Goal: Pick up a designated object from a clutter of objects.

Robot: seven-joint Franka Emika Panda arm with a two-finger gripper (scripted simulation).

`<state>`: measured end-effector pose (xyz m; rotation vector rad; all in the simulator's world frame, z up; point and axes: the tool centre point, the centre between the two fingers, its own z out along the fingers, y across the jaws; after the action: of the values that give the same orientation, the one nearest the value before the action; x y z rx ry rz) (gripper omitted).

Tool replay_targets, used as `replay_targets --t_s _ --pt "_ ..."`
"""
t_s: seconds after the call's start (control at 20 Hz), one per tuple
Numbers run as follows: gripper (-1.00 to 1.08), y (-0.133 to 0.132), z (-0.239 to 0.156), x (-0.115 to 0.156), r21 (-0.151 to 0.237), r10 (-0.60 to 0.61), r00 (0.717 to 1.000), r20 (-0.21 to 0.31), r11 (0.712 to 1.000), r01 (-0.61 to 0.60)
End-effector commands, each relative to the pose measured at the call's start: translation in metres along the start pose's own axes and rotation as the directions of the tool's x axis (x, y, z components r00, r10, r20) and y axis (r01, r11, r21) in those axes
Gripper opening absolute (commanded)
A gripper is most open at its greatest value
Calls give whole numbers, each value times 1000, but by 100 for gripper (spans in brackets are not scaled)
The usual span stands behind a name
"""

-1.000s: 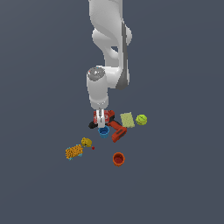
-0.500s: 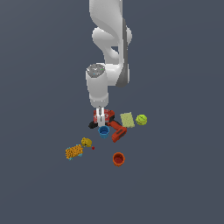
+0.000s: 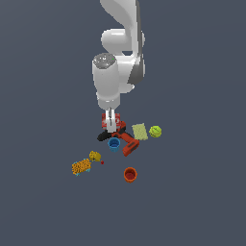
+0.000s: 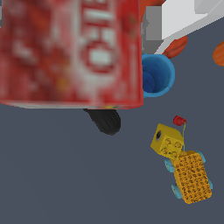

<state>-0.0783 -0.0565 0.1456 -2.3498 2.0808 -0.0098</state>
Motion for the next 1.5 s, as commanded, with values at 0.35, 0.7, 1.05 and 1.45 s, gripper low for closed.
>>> replay_targets --t_s 0.35,0.7,1.05,1.45 --pt "-100 -9 -85 -6 -2 1 1000 -2 1000 -1" --pt "-100 -18 -151 -11 -4 1 1000 -1 1000 -1" --pt "-100 -28 -215 -15 -5 0 1000 1 1000 0" --pt "-100 -37 -263 -19 -6 0 1000 2 1000 0"
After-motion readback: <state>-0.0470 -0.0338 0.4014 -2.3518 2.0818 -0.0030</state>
